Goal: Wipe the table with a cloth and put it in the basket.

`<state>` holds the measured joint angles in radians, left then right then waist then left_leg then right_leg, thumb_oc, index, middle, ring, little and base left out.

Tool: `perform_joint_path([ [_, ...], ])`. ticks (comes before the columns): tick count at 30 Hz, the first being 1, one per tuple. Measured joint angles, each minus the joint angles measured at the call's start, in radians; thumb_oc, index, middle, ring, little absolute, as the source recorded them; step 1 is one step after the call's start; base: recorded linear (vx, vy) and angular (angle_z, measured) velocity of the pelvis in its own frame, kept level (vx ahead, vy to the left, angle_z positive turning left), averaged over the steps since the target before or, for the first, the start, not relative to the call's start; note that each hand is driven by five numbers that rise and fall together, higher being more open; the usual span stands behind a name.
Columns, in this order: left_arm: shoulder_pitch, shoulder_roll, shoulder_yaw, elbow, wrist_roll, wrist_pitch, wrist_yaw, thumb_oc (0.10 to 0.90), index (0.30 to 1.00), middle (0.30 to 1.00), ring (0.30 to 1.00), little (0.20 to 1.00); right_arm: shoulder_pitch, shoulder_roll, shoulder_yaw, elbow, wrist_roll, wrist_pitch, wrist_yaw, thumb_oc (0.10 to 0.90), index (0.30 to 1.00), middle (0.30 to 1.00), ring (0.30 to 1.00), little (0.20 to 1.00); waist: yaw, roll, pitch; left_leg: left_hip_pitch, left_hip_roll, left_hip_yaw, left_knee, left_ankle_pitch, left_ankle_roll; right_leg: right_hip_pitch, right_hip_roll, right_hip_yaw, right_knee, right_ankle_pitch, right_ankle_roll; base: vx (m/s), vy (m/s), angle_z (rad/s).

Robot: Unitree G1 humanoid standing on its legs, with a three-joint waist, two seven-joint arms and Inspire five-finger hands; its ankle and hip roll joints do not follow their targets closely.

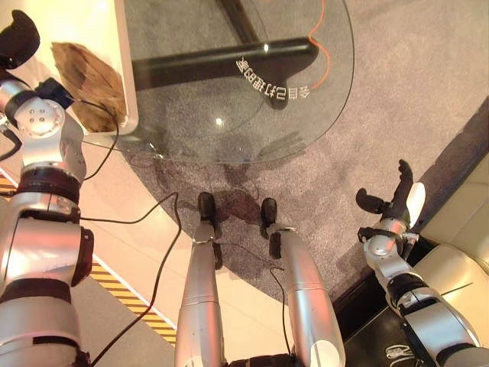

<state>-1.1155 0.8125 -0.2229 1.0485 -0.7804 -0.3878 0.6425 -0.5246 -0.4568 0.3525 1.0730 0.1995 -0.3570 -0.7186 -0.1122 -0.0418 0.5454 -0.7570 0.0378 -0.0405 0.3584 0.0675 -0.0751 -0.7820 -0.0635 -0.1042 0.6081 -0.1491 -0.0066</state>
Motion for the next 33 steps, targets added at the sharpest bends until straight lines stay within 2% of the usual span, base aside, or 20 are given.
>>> perform_joint_path([
  [6,0.104,0.003,0.138,-0.032,-0.074,-0.029,-0.081,0.8,0.9,0.9,0.9,0.9,0.089,0.015,-0.068,0.04,0.007,0.009,0.075,0.8,0.9,0.9,0.9,0.9,0.023,0.002,-0.003,0.197,0.001,0.018,-0.116,0.014,0.01,0.195,-0.002,0.006,-0.128,0.02,0.021,0.1,0.014,-0.02],
  [11,0.276,0.023,0.24,-0.128,-0.077,-0.031,-0.172,0.8,0.9,0.9,0.9,0.9,0.131,0.021,-0.12,0.035,0.003,0.026,0.126,0.8,0.9,0.9,0.9,0.9,0.058,0.014,-0.01,0.335,0.001,0.051,-0.214,0.034,0.032,0.323,-0.002,0.025,-0.226,0.049,0.042,0.05,0.003,-0.14],
  [13,0.387,0.013,0.251,-0.168,-0.09,-0.027,-0.22,0.8,0.9,0.9,0.9,0.9,0.169,0.024,-0.139,0.012,-0.003,0.04,0.142,0.8,0.9,0.9,0.9,0.9,0.061,0.036,-0.033,0.387,-0.001,0.054,-0.257,0.039,0.039,0.382,-0.004,0.024,-0.282,0.06,0.051,0.02,-0.025,-0.02],
  [16,0.511,-0.067,0.306,-0.201,-0.091,-0.004,-0.304,0.8,0.9,0.9,0.9,0.9,0.215,0.029,-0.171,0.018,-0.005,0.076,0.191,0.8,0.9,0.9,0.9,0.9,0.082,0.071,-0.056,0.481,-0.005,0.056,-0.319,0.048,0.047,0.487,-0.006,0.023,-0.368,0.081,0.065,0.06,-0.056,0.01],
  [18,0.623,-0.141,0.332,-0.207,-0.088,0.021,-0.376,0.8,0.9,0.9,0.9,0.9,0.261,0.039,-0.186,0.028,-0.028,0.1,0.24,0.8,0.9,0.9,0.9,0.9,0.085,0.089,-0.105,0.545,-0.007,0.053,-0.363,0.051,0.048,0.574,-0.007,0.007,-0.45,0.1,0.073,0.12,-0.052,0.12],
  [21,0.778,-0.235,0.336,-0.186,-0.087,0.063,-0.464,0.8,0.9,0.9,0.9,0.9,0.309,0.066,-0.193,0.077,-0.067,0.126,0.292,0.8,0.9,0.9,0.9,0.9,0.096,0.092,-0.212,0.609,-0.009,0.05,-0.417,0.051,0.047,0.663,-0.006,-0.001,-0.551,0.12,0.08,0.15,-0.028,0.06],
  [24,0.911,-0.332,0.332,-0.103,-0.052,0.125,-0.538,0.8,0.9,0.9,0.9,0.9,0.374,0.108,-0.194,0.119,-0.093,0.154,0.337,0.8,0.9,0.9,0.9,0.9,0.111,0.065,-0.309,0.682,-0.017,0.05,-0.445,0.044,0.039,0.778,-0.009,-0.005,-0.659,0.14,0.084,0.15,-0.015,0.08],
  [27,0.989,-0.37,0.332,0.023,0.029,0.173,-0.594,0.8,0.9,0.9,0.9,0.9,0.401,0.143,-0.197,0.16,-0.123,0.179,0.374,0.8,0.9,0.9,0.9,0.9,0.112,0.044,-0.366,0.724,-0.019,0.041,-0.445,0.026,0.035,0.842,-0.008,-0.026,-0.698,0.141,0.084,0.1,0.013,0.12],
  [28,1.019,-0.39,0.332,0.078,0.077,0.187,-0.618,0.8,0.9,0.9,0.9,0.9,0.414,0.148,-0.205,0.172,-0.131,0.189,0.392,0.8,0.9,0.9,0.9,0.9,0.112,0.044,-0.396,0.726,-0.02,0.034,-0.445,0.024,0.035,0.846,-0.008,-0.028,-0.698,0.138,0.084,0.06,0.029,0.12],
  [33,1.088,-0.476,0.315,0.225,0.178,0.227,-0.677,0.8,0.9,0.9,0.9,0.9,0.43,0.15,-0.266,0.228,-0.131,0.236,0.445,0.8,0.9,0.9,0.9,0.9,0.114,0.058,-0.446,0.754,-0.021,0.033,-0.446,0.018,0.042,0.868,-0.009,-0.029,-0.699,0.137,0.084,0.03,0.013,0.02],
])
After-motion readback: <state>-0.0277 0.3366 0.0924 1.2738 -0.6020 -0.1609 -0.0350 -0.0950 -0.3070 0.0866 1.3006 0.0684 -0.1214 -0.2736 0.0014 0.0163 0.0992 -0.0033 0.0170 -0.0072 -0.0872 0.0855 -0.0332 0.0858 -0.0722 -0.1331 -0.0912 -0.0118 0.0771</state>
